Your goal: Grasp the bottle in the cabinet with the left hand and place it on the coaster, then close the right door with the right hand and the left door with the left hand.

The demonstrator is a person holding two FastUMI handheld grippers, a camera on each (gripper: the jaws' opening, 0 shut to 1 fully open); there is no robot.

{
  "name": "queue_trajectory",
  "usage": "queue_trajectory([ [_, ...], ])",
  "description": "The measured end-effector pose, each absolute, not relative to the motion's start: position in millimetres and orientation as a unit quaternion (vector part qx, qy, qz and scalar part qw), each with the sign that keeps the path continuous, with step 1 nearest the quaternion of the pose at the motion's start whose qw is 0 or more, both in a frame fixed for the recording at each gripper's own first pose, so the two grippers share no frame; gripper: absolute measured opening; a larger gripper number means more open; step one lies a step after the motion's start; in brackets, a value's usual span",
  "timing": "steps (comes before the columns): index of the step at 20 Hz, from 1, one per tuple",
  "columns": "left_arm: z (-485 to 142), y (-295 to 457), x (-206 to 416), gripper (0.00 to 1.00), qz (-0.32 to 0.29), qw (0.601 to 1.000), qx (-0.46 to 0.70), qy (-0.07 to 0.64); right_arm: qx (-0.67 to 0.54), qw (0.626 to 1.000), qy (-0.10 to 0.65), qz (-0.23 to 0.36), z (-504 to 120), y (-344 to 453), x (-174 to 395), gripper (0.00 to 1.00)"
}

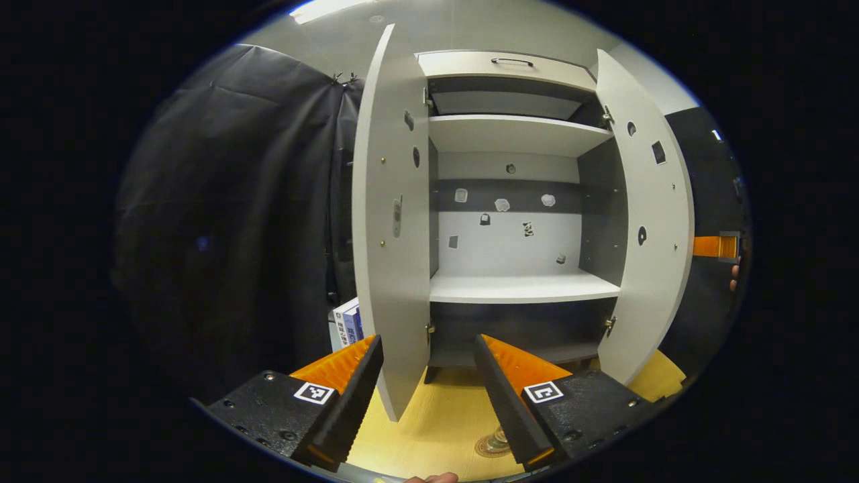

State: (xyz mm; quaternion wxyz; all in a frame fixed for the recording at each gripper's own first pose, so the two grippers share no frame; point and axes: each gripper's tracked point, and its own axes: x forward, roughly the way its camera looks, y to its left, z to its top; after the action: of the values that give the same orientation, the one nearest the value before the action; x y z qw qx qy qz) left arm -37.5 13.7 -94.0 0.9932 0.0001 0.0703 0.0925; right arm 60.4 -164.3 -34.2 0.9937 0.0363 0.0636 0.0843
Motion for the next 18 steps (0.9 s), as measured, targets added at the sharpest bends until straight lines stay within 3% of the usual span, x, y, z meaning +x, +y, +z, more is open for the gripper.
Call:
queue_trajectory([
  [18,-84.1,72.5,-33.8,0.88,0.132,0.990,-0.021,0.055,0.029,0.993,0.046,0.109,-41.7,-62.2,125.2,1.00],
])
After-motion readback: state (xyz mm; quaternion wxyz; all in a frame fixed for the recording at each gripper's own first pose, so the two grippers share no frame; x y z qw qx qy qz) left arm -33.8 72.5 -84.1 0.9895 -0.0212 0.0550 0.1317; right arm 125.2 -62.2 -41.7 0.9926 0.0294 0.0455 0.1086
